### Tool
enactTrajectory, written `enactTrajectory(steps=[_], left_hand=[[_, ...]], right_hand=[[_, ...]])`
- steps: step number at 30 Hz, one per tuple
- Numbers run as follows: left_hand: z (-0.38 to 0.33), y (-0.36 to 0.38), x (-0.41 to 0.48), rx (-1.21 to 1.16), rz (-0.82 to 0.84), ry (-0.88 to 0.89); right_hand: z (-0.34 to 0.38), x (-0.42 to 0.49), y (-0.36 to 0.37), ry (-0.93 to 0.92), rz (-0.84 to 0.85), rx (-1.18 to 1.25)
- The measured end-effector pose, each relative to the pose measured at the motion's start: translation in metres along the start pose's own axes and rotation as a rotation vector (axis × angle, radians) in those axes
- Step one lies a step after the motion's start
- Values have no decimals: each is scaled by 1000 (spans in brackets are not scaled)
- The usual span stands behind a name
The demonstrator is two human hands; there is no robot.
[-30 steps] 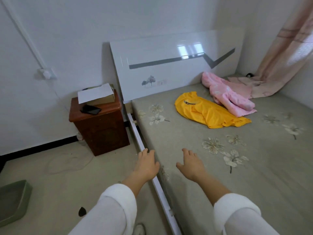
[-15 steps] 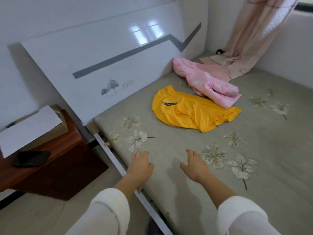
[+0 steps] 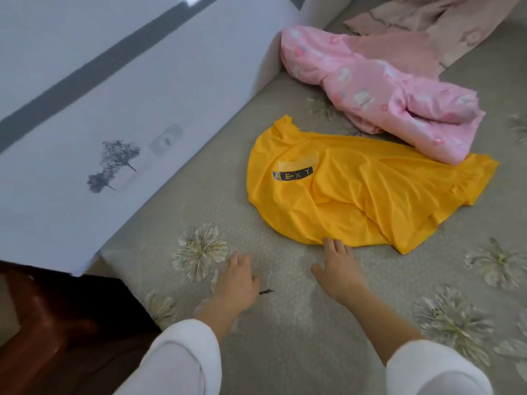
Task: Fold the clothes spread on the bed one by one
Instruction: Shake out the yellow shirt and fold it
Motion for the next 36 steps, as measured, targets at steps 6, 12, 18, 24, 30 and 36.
enactTrajectory(steps=[6,12,18,24,30,36], left_hand=[[11,-15,83,198,-6,137],[11,-39,156,637,-29,302],[18,-53,197,615,69,310],[25,-57,151,218,65,401],[34,-10,36,46,436,416],[-1,-65,-9,-383,163,273]], right_hand=[[25,60,6,-45,-54,-88],[23,76,31,43,-2,-155],[38,92,14,103,-101,-149],[11,73,17,217,3,99],[-22,-16,62,317,215,-37],[-45,-88,28,476,175,599]])
Point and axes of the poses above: each hand's wrist, its own x-axis towards the middle knuckle, its own y-axis out of the palm, z = x × y, the point moved 10 cm from there along x, towards the middle knuckle, and after that the axes turned 14 degrees about y, right-handed, at the moved point
